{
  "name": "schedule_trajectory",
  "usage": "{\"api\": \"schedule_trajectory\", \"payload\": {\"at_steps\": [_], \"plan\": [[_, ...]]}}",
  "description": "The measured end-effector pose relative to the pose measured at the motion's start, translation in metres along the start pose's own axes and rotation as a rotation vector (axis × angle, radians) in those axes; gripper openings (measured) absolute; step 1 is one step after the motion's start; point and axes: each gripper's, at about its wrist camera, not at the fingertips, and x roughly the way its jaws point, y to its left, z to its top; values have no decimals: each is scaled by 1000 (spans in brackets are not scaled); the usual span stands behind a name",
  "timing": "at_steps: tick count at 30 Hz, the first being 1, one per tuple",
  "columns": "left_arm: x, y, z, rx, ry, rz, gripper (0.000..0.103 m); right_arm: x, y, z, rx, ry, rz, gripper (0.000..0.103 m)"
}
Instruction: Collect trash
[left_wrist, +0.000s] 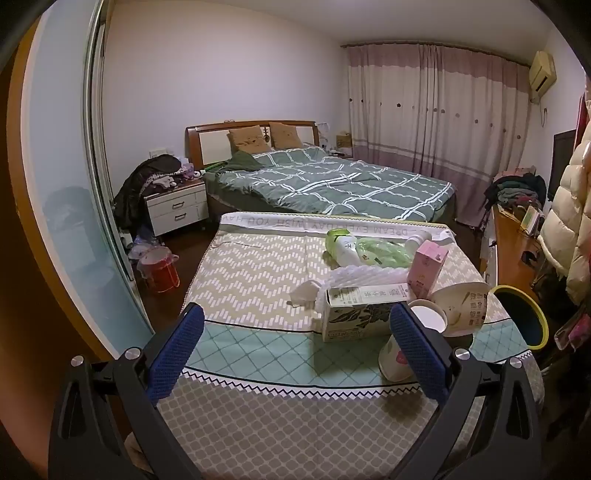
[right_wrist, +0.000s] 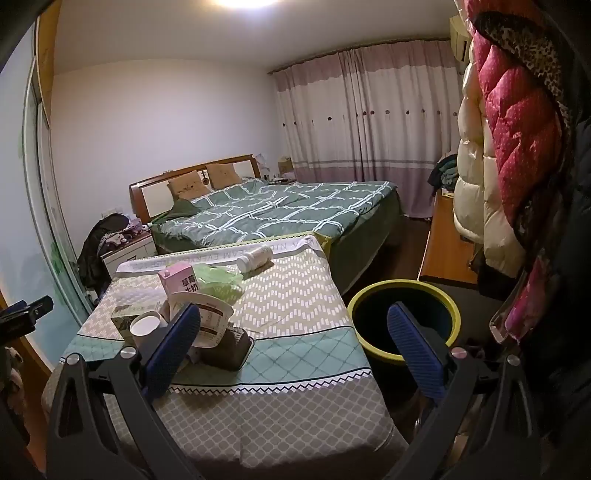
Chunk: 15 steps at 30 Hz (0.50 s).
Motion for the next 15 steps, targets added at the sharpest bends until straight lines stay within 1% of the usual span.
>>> {"api": "schedule_trajectory", "payload": {"at_steps": [5, 7, 9, 15], "plan": [[2, -2, 1, -3, -2, -2, 99, 4, 0, -7, 1, 2, -2, 97], [4, -3, 1, -5, 1, -5, 99, 6, -1, -4, 9, 16, -1, 97], [1, 1, 0, -9, -10, -4, 99, 6, -1, -4, 8, 18, 1, 97], [3, -2, 2, -9, -1, -6, 99, 10, -1, -8, 7, 21, -2, 97]]}}
